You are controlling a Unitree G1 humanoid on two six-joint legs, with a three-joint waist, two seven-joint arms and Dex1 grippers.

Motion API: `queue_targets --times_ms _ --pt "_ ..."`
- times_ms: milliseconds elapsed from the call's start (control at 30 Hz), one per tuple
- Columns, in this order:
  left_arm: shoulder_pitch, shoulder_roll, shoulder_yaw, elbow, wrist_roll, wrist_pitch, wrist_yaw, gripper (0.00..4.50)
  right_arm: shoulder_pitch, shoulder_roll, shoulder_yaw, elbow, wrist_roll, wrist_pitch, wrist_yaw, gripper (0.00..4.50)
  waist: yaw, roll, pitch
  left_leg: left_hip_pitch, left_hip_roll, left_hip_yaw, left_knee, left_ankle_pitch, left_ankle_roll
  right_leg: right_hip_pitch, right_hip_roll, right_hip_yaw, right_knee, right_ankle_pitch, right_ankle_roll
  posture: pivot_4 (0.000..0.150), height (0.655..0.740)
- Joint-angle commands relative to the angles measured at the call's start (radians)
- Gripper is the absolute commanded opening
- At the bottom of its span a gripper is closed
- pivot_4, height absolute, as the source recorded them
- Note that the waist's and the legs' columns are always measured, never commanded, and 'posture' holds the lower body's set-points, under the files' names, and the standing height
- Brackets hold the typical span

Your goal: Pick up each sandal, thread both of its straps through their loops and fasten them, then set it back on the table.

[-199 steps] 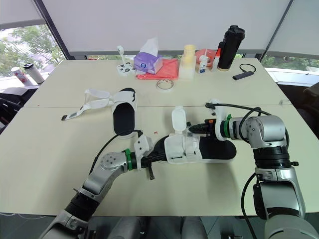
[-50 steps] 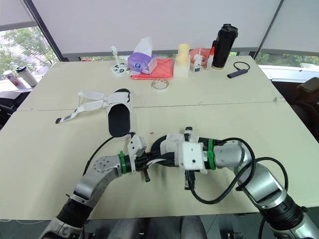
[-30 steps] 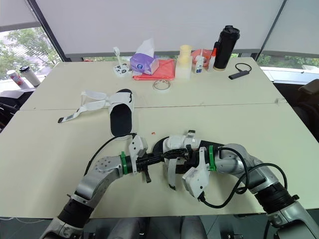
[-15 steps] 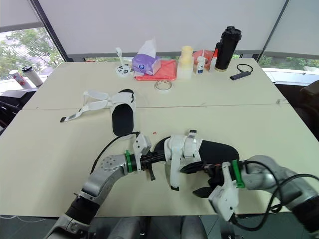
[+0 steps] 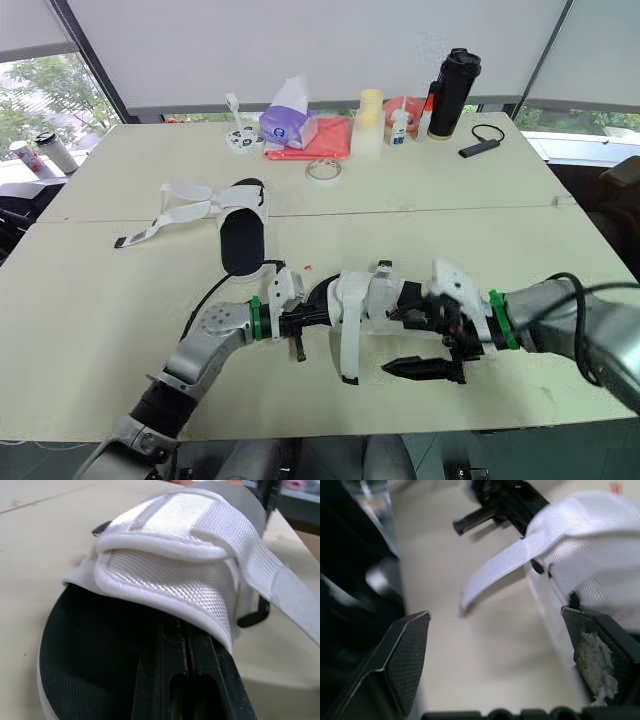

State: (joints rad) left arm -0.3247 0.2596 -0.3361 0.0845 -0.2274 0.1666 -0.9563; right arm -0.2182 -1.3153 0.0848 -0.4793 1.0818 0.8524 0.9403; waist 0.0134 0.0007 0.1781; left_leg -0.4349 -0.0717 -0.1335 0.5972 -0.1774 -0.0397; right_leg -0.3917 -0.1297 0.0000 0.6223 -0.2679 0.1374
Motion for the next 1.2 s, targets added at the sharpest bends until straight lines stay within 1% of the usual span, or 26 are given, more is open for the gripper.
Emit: queue_targets --times_ms 33,100,233,333,533,600,800,1000,1100,1133,1167,1200 --pt "0.019 0.028 -0.037 -0.003 0.019 0.006 -0.044 0.0 -0.042 0.006 -0.018 -0.014 0.143 0.185 0.003 4.48 0.002 0.0 0.0 -0.001 0.0 0.0 0.0 0.0 0.0 0.0 0.0 -0.001 -0.002 0.0 0.0 0.15 0.74" --pt "0.019 0.034 -0.035 -0.009 0.016 0.009 -0.054 0.0 -0.063 0.03 -0.012 -0.013 0.182 0.255 -0.014 4.48 0.002 0.0 0.0 -0.005 0.0 0.0 0.0 0.0 0.001 -0.003 0.001 -0.003 -0.003 0.0 0.001 0.15 0.74" --pt "0.016 0.041 -0.034 -0.024 0.001 0.023 -0.078 0.0 -0.07 0.104 -0.013 -0.017 0.244 0.343 -0.082 4.48 0.001 0.0 0.0 -0.006 0.0 0.002 0.0 -0.001 0.001 -0.003 0.001 -0.003 -0.004 0.001 0.001 0.15 0.74" --pt "0.014 0.041 -0.036 -0.031 -0.003 0.031 -0.089 0.0 -0.077 0.16 -0.017 -0.01 0.235 0.376 -0.142 4.48 0.001 0.0 0.0 -0.006 -0.001 0.003 0.001 -0.001 0.001 -0.003 0.001 -0.003 -0.003 0.001 0.002 0.15 0.74" --pt "0.008 0.042 -0.035 -0.035 -0.001 0.038 -0.107 0.0 -0.089 0.253 0.0 0.001 0.168 0.423 -0.25 4.48 0.002 0.0 0.0 -0.006 -0.001 0.003 0.002 -0.001 0.001 -0.003 0.001 -0.003 -0.003 0.001 0.002 0.15 0.74" --pt "0.008 0.041 -0.035 -0.035 0.001 0.036 -0.108 0.0 -0.091 0.276 -0.007 0.004 0.166 0.438 -0.267 4.48 0.001 0.0 0.0 -0.006 -0.001 0.003 0.002 0.0 0.001 -0.003 0.002 -0.003 -0.003 0.003 0.005 0.15 0.74" --pt "-0.016 0.02 -0.01 0.038 0.042 -0.032 -0.048 0.0 -0.111 0.409 -0.007 0.05 0.149 0.476 -0.388 4.48 0.002 0.0 0.0 -0.005 -0.001 0.002 0.003 0.0 0.001 -0.002 0.002 -0.003 -0.001 0.003 0.005 0.15 0.74" --pt "-0.024 0.017 0.002 0.078 0.059 -0.075 -0.014 0.0 -0.132 0.516 -0.042 0.1 0.187 0.531 -0.468 4.48 0.001 -0.001 0.0 -0.006 -0.001 0.001 0.013 -0.001 0.001 0.0 0.003 -0.003 0.004 0.003 0.003 0.15 0.74" --pt "-0.022 0.022 -0.002 0.088 0.063 -0.086 -0.008 0.0 -0.13 0.543 -0.046 0.096 0.177 0.547 -0.487 3.68 0.0 0.0 0.0 -0.006 -0.001 0.0 0.014 -0.001 0.001 0.0 0.004 -0.003 0.006 0.003 0.002 0.15 0.74" --pt "-0.021 0.025 -0.005 0.093 0.071 -0.091 -0.002 0.0 -0.13 0.546 -0.05 0.095 0.174 0.55 -0.49 3.17 0.0 0.0 0.0 -0.005 -0.001 0.0 0.015 -0.001 0.001 0.0 0.004 -0.003 0.007 0.003 0.002 0.15 0.74" --pt "-0.02 0.027 -0.008 0.099 0.077 -0.097 0.002 0.0 -0.132 0.548 -0.054 0.096 0.171 0.551 -0.492 2.53 0.0 0.0 0.0 -0.005 -0.001 0.0 0.015 -0.001 0.001 -0.001 0.004 -0.003 0.007 0.003 0.002 0.15 0.74" --pt "-0.02 0.028 -0.01 0.103 0.081 -0.102 0.005 0.0 -0.133 0.55 -0.057 0.095 0.169 0.553 -0.493 2.18 0.0 0.0 0.0 -0.005 -0.001 0.0 0.015 0.0 0.001 -0.001 0.004 -0.003 0.007 0.003 0.002 0.15 0.74"
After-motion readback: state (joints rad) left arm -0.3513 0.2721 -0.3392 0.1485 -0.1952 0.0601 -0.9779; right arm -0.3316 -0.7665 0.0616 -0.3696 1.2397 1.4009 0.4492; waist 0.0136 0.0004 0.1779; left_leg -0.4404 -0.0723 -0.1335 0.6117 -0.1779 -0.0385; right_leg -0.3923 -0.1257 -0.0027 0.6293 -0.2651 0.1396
